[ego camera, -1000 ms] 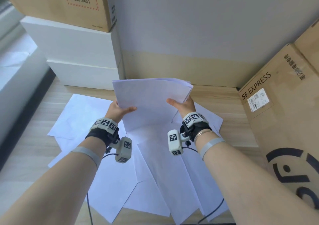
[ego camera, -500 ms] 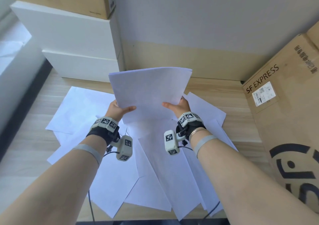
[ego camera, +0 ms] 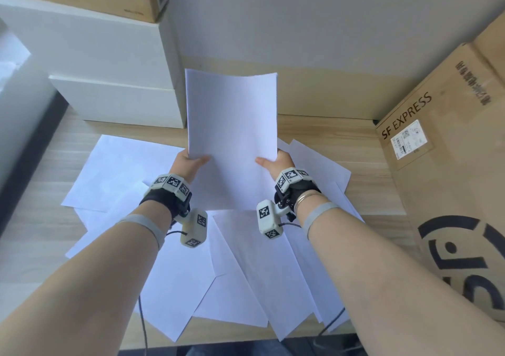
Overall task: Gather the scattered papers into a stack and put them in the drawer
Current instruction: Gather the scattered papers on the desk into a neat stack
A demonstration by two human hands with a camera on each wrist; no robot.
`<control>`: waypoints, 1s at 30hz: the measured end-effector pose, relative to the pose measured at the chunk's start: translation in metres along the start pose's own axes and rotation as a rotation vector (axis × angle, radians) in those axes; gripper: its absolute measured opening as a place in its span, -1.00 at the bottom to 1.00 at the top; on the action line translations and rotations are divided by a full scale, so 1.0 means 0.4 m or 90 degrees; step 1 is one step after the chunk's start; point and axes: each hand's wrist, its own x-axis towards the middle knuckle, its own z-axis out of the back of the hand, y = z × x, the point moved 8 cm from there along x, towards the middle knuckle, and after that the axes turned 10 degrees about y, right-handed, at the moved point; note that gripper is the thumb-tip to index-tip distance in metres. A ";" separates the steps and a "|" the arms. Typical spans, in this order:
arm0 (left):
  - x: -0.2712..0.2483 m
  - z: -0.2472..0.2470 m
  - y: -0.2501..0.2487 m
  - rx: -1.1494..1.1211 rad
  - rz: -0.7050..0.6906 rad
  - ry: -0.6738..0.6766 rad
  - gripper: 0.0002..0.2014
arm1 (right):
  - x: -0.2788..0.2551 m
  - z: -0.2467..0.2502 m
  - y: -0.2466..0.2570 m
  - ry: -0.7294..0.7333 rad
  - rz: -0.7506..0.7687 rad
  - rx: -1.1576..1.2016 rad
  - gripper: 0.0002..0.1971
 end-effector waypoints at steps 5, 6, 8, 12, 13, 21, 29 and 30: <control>-0.015 -0.056 0.098 -0.006 0.093 0.025 -0.90 | -0.022 0.061 -0.106 0.016 -0.113 -0.070 -0.68; -0.020 -0.066 0.116 -0.007 0.104 0.026 -0.92 | -0.033 0.087 -0.141 0.005 -0.149 -0.067 -0.71; -0.029 -0.081 0.144 -0.015 0.120 0.032 -0.89 | -0.061 0.154 -0.214 -0.013 -0.229 -0.133 -0.77; -0.041 -0.094 0.186 -0.026 0.150 0.048 -0.86 | -0.134 0.285 -0.351 -0.019 -0.379 -0.295 -0.55; -0.044 -0.096 0.195 -0.031 0.156 0.056 -0.85 | -0.154 0.309 -0.378 -0.038 -0.401 -0.305 -0.50; -0.052 -0.110 0.250 -0.040 0.190 0.033 -0.86 | -0.237 0.356 -0.482 -0.118 -0.516 -0.364 -0.02; -0.069 -0.074 0.276 -0.028 0.216 0.007 -0.86 | -0.216 0.354 -0.451 -0.002 -0.536 -0.316 -0.52; -0.072 -0.071 0.275 -0.030 0.215 0.005 -0.84 | -0.221 0.346 -0.443 0.020 -0.559 -0.296 -0.48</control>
